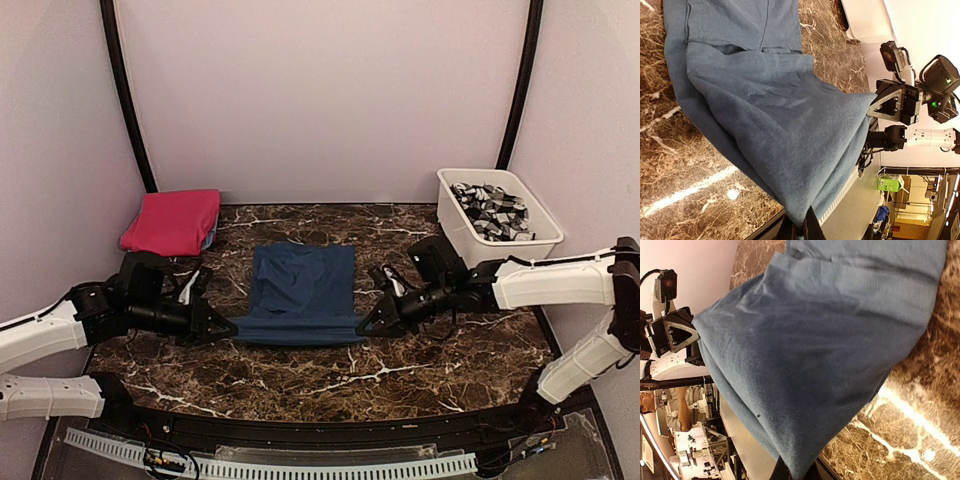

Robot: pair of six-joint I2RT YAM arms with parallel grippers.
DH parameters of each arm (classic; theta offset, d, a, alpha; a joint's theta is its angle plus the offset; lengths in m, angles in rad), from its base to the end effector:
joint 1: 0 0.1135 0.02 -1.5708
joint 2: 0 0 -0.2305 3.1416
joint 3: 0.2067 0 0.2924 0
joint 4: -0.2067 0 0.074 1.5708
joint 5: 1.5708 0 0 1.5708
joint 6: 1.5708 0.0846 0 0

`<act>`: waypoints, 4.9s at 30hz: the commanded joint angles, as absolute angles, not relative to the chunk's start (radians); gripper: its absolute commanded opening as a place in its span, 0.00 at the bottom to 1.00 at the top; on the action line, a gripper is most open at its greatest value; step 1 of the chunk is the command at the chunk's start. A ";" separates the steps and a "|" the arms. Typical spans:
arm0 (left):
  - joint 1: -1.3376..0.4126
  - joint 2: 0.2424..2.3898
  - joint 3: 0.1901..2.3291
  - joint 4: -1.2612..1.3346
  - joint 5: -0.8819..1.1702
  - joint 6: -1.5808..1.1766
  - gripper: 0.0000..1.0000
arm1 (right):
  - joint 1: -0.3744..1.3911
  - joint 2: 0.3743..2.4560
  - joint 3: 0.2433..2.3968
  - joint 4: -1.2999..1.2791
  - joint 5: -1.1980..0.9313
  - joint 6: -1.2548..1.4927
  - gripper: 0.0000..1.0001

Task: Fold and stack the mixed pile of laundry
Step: Pick up the 2/3-rectangle-folded T-shirt from the center of the board, then fold the 2/3-rectangle-folded T-shirt at the center of the board, then smooth out the square-folded T-shirt at the center of the board, then move the square-folded T-shirt to the center of the board, then smooth out the square-folded T-shirt at the center of the board.

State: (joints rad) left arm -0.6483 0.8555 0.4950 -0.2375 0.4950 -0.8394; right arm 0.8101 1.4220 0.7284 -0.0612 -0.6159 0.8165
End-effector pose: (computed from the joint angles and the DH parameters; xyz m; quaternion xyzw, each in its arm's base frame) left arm 0.1993 -0.2014 0.1591 0.0322 0.8641 -0.4662 0.1869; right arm 0.2048 0.2861 0.1066 -0.1175 0.8751 0.4659 0.0577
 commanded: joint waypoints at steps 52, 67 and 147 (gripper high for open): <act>-0.316 1.766 1.193 0.011 0.527 -0.545 0.47 | 0.408 2.030 1.581 -0.263 -0.789 0.451 0.49; -0.395 2.071 1.367 0.141 0.625 -0.595 0.35 | 0.528 2.360 1.840 -0.198 -0.812 0.514 0.39; -0.670 2.129 1.563 -0.400 0.590 0.636 0.27 | 0.475 2.044 1.347 -0.199 -0.753 0.340 0.34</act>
State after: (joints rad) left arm -0.6556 2.1128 1.5208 -0.3298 0.5934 0.5663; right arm 0.4797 2.0365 1.3289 -0.2264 -0.7368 0.3347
